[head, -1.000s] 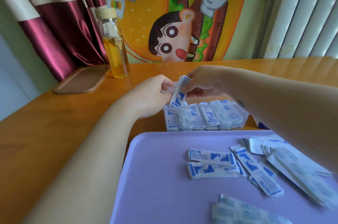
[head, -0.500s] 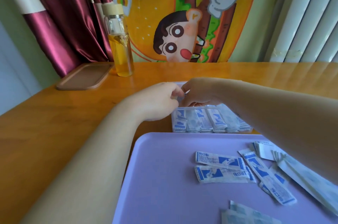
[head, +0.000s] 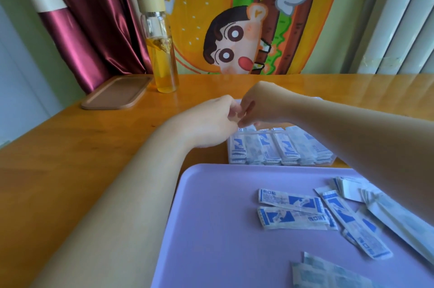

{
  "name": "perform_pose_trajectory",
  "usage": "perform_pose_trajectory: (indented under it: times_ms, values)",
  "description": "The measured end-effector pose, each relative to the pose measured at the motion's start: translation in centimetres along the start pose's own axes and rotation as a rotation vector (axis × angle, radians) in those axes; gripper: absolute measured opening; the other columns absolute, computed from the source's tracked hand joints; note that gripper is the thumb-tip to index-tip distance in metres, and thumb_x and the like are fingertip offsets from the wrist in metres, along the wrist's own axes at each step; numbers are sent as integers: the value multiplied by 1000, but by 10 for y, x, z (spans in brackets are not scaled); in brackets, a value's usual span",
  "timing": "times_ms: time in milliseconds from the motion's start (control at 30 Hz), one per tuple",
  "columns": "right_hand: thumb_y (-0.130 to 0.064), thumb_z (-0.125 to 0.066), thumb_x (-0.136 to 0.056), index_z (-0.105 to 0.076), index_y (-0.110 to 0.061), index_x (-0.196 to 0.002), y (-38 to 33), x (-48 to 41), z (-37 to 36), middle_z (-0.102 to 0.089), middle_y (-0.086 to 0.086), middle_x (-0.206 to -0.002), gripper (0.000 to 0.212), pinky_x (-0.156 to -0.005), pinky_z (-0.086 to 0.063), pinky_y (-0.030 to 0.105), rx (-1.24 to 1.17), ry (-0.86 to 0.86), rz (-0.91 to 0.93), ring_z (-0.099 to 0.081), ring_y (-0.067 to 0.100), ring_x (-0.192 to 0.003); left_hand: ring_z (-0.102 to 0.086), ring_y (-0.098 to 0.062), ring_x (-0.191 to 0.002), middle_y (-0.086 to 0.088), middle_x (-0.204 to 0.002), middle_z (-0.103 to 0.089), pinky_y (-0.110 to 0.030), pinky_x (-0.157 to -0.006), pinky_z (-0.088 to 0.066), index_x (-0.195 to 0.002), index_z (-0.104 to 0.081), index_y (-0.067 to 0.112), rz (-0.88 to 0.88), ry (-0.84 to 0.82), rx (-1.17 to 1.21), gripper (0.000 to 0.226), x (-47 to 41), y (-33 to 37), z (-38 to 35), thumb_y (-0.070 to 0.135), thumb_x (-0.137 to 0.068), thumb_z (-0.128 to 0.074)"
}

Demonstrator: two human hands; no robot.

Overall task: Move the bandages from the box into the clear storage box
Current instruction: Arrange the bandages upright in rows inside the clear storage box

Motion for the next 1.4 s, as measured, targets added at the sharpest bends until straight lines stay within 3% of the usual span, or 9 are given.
perform_pose_trajectory:
  times_ms: [233, 333, 500, 633, 733, 833, 967, 1100, 1400]
  values:
    - [-26, -58, -90, -71, -30, -99, -10, -1, -19, -49, -20, -67, 16, -53, -32, 9, 160, -153, 63, -42, 3, -58, -49, -9, -99, 12, -120, -50, -26, -83, -43, -131, -41, 28, -4, 8, 46, 35, 1, 2, 0, 32, -96, -45]
    - [-19, -63, -85, -68, -31, -70, 0, 1, 2, -60, -12, -65, 20, -57, -40, 21, -54, 0, 39, -51, 2, -55, -47, -9, -100, 10, -123, -50, -24, -77, -40, -131, -42, 27, -3, 44, 40, 35, -1, 1, 2, 25, -96, -45]
    - [-15, -63, -83, -71, -18, -76, 14, 40, 53, -65, -8, -67, 11, -48, -40, 6, -299, 439, 1, -53, 2, -55, -52, -13, -107, 9, -122, -56, -37, -89, -48, -121, -53, 28, -36, 361, -50, 32, 13, 19, 29, 12, -94, -45]
    - [-21, -64, -85, -70, -20, -80, 10, 100, 49, -64, -10, -64, 8, -50, -39, 6, -216, 417, 43, -54, -4, -53, -56, -6, -89, 13, -98, -62, -26, -80, -48, -101, -64, 24, -266, 566, 13, 26, 46, 54, 28, 7, -91, -48]
    - [-27, -61, -86, -71, -24, -81, 15, 133, 15, -64, -13, -59, 12, -52, -39, 8, -19, 76, -4, -57, -3, -54, -56, 0, -79, 20, -86, -60, -9, -69, -40, -98, -69, 22, -375, 337, 116, 27, 61, 68, -19, 4, -90, -51]
    - [-33, -59, -87, -72, -19, -91, 38, 169, -18, -69, -5, -79, 19, -63, -47, 20, 126, -270, -164, -63, 13, -71, -54, -5, -105, 11, -119, -61, -6, -81, -35, -121, -60, 24, -322, 1, -27, 28, 66, 70, -69, 18, -94, -52]
    - [-52, -64, -81, -60, -8, -118, 53, 186, -31, -62, 8, -115, 58, -84, -46, 30, 233, -258, -257, -58, 22, -104, -51, -13, -109, 4, -127, -54, -29, -94, -40, -126, -47, 22, -243, -329, -158, 37, 73, 73, -107, 40, -94, -52]
    - [-50, -72, -74, -63, -2, -115, 67, 189, -35, -65, 13, -113, 64, -83, -49, 32, 110, -247, -309, -61, 25, -99, -46, -17, -124, 3, -142, -44, -35, -100, -40, -144, -34, 26, -218, -314, -350, 56, 72, 80, -110, 37, -93, -53]
    - [-40, -72, -77, -67, -8, -82, 90, 198, -40, -59, 2, -67, 33, -56, -39, 19, -116, -326, -369, -50, 14, -58, -52, -22, -114, -2, -138, -47, -27, -86, -42, -142, -38, 21, 106, -377, -220, 66, 73, 70, -103, 37, -84, -68]
Point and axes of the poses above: each hand's wrist, its own x-axis away from the middle knuckle, its own z-axis out of the back of the hand, y = z × x, the point moved 8 cm from there along -x, towards the middle knuckle
